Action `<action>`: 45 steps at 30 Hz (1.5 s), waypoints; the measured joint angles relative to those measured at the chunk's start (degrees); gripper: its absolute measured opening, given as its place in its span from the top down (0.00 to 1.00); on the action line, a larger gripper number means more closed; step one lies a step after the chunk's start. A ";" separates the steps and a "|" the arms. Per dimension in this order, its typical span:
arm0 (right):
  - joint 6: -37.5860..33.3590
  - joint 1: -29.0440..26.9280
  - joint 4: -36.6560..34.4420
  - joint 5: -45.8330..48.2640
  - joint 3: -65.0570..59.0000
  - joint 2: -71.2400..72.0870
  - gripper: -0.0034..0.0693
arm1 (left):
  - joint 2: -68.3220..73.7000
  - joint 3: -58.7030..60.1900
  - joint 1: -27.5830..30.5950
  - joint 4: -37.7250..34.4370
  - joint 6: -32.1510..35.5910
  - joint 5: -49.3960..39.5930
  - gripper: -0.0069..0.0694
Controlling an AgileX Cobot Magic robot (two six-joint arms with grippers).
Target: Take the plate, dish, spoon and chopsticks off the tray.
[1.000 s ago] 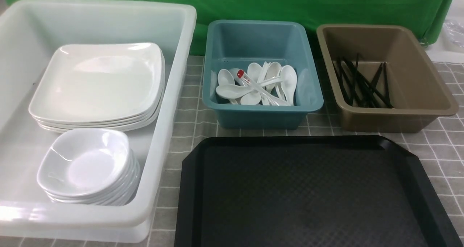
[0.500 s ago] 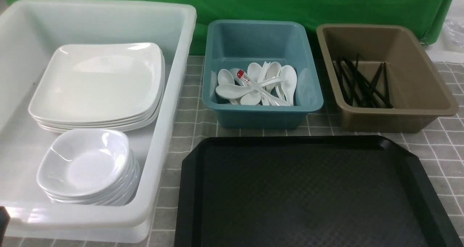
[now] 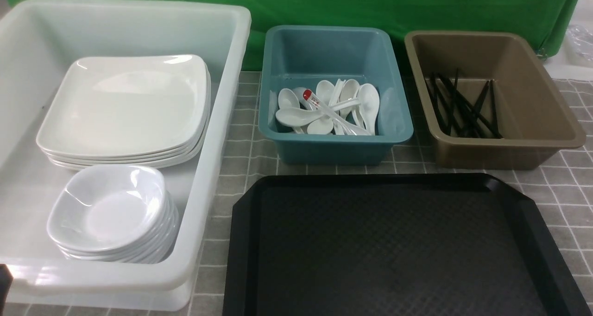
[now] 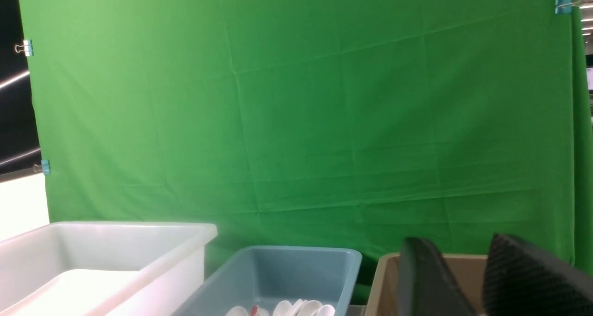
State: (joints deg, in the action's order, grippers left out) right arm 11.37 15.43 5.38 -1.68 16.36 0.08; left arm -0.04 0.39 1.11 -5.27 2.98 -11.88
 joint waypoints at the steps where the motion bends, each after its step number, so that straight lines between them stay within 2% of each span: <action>1: -0.06 0.00 0.00 0.00 0.00 0.00 0.63 | 0.00 0.00 0.00 0.00 0.00 0.00 0.90; 5: -1.14 0.00 -0.35 -0.04 -0.94 0.00 0.63 | 0.00 0.00 0.00 0.00 0.00 0.00 0.90; 9: -11.37 0.00 -6.79 0.00 -3.41 0.00 0.63 | 0.00 0.00 0.00 0.00 0.00 0.00 0.90; 12: -16.18 0.00 -10.30 0.86 -4.19 0.00 0.63 | 0.00 0.00 0.00 0.00 0.00 0.00 0.90; 19: -19.49 -0.74 -11.61 4.66 -5.21 -0.05 0.63 | 0.00 0.00 0.00 0.00 0.00 -0.06 0.90; 24: -21.29 -10.30 -11.26 7.83 -9.11 -0.08 0.63 | 0.00 0.00 0.00 0.42 0.00 -0.06 0.90; 25: -22.32 -14.66 -10.54 8.51 -11.66 -0.10 0.63 | 0.00 0.00 0.00 0.63 0.07 -0.06 0.90; 26: -22.84 -16.72 -10.34 8.62 -13.14 -0.10 0.63 | 0.00 0.00 0.00 0.70 0.26 -0.06 0.90; 29: -23.95 -22.05 -9.83 11.86 -16.24 -0.10 0.63 | 0.00 0.00 0.00 0.82 1.05 -0.06 0.90; 31: -24.51 -23.74 -9.40 15.90 -16.84 -0.10 0.63 | -0.04 0.00 0.00 0.82 1.26 -0.06 0.90; 36: -24.02 -23.47 -9.15 17.05 -16.83 -0.10 0.63 | -0.04 0.00 0.00 1.65 1.32 -0.06 0.90; 42: -20.46 -17.30 -9.12 17.11 -16.83 -0.10 0.63 | -0.04 0.00 0.00 1.70 1.32 -0.06 0.90; 45: -19.50 -16.28 -9.12 17.11 -16.83 -0.10 0.63 | -0.04 0.00 0.00 1.70 1.32 -0.06 0.90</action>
State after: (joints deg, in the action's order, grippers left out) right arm -8.13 -0.84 -3.74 15.43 -0.47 -0.03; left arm -0.08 0.39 1.11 -3.57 4.30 -11.94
